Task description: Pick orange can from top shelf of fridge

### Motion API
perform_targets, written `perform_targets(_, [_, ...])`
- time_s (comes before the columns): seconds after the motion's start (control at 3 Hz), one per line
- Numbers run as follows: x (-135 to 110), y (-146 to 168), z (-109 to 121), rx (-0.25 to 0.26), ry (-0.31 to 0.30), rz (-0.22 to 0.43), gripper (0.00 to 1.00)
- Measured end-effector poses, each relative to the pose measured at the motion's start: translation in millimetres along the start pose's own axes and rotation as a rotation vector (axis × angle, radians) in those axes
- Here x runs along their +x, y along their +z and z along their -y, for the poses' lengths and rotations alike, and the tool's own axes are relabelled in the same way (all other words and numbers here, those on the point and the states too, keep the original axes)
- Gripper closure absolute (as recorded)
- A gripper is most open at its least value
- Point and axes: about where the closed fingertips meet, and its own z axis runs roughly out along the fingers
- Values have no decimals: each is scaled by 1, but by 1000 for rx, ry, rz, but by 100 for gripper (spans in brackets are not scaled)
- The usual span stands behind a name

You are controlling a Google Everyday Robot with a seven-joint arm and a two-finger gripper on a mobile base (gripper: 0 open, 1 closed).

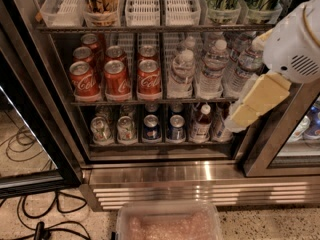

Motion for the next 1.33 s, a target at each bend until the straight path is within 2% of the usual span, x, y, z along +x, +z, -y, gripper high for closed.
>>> perform_targets(0.33, [-33, 1, -28, 26, 127, 161, 0])
perform_targets(0.67, [-68, 7, -41, 43, 239, 327, 0])
perform_targets(1.0, [-88, -5, -29, 86, 273, 409, 0])
perform_targets(1.33, [-91, -8, -32, 91, 269, 414, 0])
